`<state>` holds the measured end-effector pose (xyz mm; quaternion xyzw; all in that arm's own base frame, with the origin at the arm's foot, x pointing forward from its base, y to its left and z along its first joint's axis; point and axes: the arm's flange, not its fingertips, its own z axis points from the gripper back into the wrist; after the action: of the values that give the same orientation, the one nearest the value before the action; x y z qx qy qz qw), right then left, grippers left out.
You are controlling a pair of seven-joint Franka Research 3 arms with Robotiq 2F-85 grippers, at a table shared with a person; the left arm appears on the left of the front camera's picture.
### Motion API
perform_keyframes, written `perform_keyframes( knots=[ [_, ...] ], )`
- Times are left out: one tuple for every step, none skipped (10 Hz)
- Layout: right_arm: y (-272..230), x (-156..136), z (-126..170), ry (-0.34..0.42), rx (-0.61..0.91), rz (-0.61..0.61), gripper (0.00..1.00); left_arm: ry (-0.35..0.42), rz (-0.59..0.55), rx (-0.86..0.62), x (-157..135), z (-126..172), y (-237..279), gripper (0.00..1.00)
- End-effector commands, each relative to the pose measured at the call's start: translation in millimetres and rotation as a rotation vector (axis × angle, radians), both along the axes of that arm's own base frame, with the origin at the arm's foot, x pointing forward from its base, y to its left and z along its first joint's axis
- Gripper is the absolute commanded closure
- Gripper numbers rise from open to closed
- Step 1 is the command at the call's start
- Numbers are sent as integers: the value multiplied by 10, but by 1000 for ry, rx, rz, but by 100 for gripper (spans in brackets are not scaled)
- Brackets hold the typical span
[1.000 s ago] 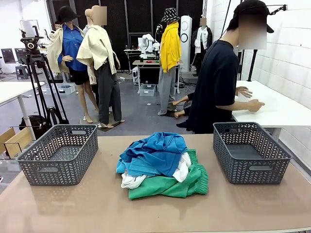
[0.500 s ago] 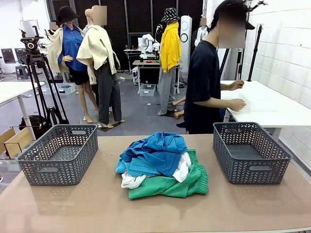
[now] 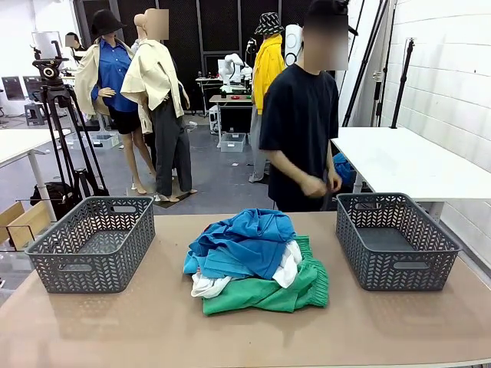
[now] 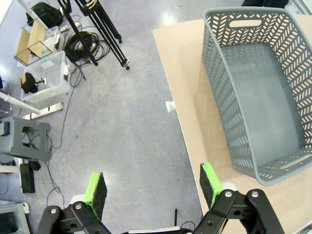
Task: Sort the tops and bottoms.
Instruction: Lift clothes from the center of the table with your left hand.
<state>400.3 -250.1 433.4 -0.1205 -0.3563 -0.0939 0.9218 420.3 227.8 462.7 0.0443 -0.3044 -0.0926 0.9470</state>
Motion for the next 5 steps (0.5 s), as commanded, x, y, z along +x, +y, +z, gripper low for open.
perform_keyframes(
  knots=[
    [-28,5,21,7,-3,2,0,-12,-10,1,-16,-28,43,0],
    [-28,5,21,7,-3,2,0,-12,-10,1,-16,-28,43,0],
    [-28,5,21,7,-3,2,0,-12,-10,1,-16,-28,43,0],
    [-28,5,21,7,-3,2,0,-12,-10,1,-16,-28,43,0],
    [-28,5,21,7,-3,2,0,-12,-10,1,-16,-28,43,0]
  ],
)
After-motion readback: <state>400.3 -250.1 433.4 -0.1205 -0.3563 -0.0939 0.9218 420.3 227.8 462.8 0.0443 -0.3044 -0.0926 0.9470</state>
